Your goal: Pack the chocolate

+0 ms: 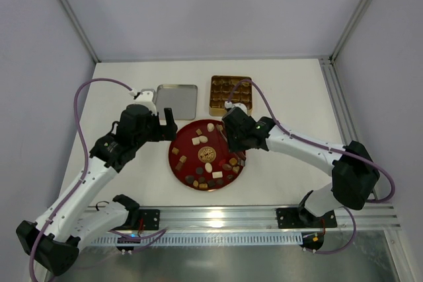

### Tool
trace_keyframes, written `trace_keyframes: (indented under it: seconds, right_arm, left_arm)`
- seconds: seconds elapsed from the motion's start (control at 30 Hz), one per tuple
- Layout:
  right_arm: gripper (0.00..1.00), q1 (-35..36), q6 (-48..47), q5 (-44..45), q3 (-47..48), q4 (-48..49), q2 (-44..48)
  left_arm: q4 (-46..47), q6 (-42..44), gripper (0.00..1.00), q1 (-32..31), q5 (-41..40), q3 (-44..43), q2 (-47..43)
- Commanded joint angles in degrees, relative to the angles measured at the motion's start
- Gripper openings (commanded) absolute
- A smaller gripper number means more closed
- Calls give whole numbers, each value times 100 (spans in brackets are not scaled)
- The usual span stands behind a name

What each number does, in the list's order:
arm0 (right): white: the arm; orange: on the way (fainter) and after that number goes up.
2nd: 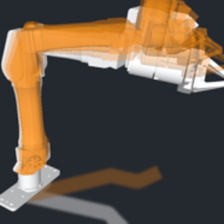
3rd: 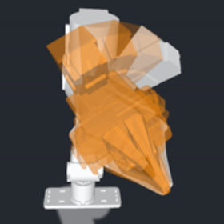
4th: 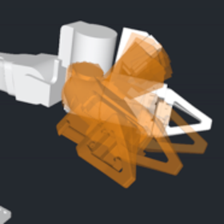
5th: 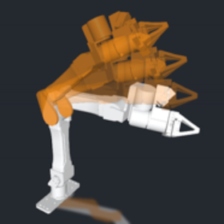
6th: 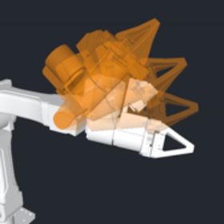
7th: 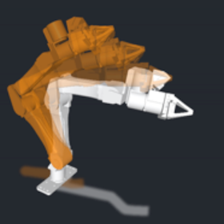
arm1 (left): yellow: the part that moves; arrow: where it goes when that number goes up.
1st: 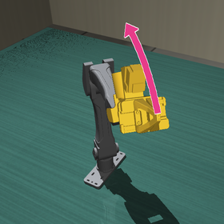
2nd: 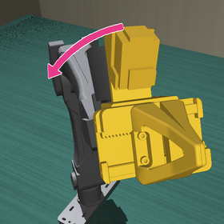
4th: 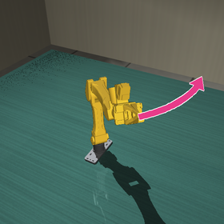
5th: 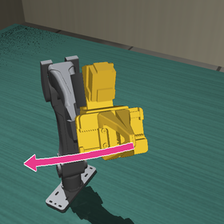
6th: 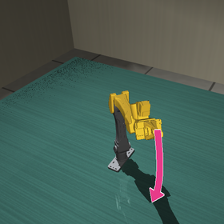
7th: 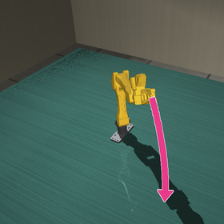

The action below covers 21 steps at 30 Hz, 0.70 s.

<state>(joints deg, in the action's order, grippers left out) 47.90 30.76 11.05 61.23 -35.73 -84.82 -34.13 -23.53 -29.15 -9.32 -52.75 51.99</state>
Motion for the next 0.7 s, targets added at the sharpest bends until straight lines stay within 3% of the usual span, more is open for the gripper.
trace_keyframes:
  seconds: [0.0, 0.67]
  right_arm:
    - [36, 9, 26, 196, 275, 145, -17]
    - [34, 17, 0, 3, 284, -154, 615]
  left_arm:
    - [152, 24, 100, -3, -8, -42, -101]
    - [152, 24, 100, -12, 9, -51, -84]
